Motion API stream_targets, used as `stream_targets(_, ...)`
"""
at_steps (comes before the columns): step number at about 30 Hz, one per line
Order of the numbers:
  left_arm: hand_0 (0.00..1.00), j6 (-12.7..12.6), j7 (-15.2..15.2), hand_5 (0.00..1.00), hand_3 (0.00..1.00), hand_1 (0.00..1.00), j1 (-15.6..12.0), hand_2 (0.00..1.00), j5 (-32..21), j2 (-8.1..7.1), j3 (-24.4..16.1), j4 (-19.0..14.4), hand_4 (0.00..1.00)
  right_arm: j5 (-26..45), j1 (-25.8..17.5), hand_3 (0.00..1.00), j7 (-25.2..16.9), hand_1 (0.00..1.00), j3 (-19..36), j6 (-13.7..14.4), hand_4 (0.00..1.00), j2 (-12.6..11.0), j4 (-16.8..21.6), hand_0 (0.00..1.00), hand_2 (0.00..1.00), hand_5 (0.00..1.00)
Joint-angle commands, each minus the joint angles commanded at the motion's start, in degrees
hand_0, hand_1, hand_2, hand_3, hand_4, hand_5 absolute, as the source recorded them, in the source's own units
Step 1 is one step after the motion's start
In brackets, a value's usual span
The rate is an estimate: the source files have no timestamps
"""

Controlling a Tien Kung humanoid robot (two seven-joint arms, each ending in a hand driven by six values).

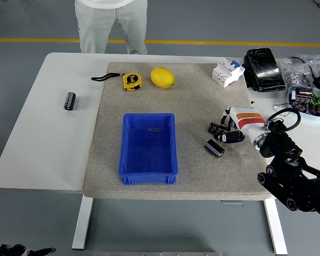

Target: Pick up the battery,place it into the box

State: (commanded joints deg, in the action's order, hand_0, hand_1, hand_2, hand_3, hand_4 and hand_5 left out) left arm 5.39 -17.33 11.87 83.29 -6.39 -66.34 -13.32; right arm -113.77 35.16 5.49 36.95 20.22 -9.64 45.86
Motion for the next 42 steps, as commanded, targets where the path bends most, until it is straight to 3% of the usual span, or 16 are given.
stream_targets(7, 0.78, -0.03, -0.02, 0.656, 0.68, 0.799, 0.06, 0.829, -0.22, 0.0, 0.12, 0.0, 0.754, -0.8, 0.08, 0.45, 0.0, 0.288, -0.11, -0.46, 0.982, 0.07, -0.19, 0.202, 0.343, 0.135)
stream_targets(8, 0.78, -0.03, -0.03, 0.655, 0.68, 0.8, 0.06, 0.829, -0.24, 0.0, 0.12, 0.0, 0.754, -0.72, 0.08, 0.417, -0.03, 0.207, -0.17, -0.6, 0.919, 0.11, -0.39, 0.109, 0.29, 0.171)
stream_targets(14, 0.78, -0.05, -0.05, 0.655, 0.68, 0.8, 0.16, 0.829, -0.33, 0.01, 0.22, -0.01, 0.754, 0.18, 0.1, 0.417, 0.15, 0.207, -0.63, -1.11, 0.919, 0.21, -1.07, 0.109, 0.29, 0.171)
stream_targets(15, 0.78, -0.05, -0.05, 0.655, 0.68, 0.799, 0.18, 0.828, -0.31, 0.01, 0.23, -0.01, 0.754, 0.26, 0.1, 0.361, 0.16, 0.143, -0.68, -1.16, 0.811, 0.22, -1.12, 0.002, 0.23, 0.261)
stream_targets(33, 0.781, -0.11, 0.11, 0.657, 0.679, 0.799, 0.16, 0.829, 0.57, 0.07, -0.47, 0.13, 0.755, 0.78, 0.26, 0.346, -0.54, 0.124, 0.53, -0.84, 0.77, 0.0, -0.96, 0.002, 0.217, 0.254)
stream_targets(42, 0.78, -0.16, 0.15, 0.654, 0.678, 0.799, 0.15, 0.829, 0.63, 0.04, -0.56, 0.17, 0.753, 1.05, 0.27, 0.348, -0.65, 0.127, 0.96, -2.21, 0.772, -0.15, -1.12, 0.002, 0.221, 0.258)
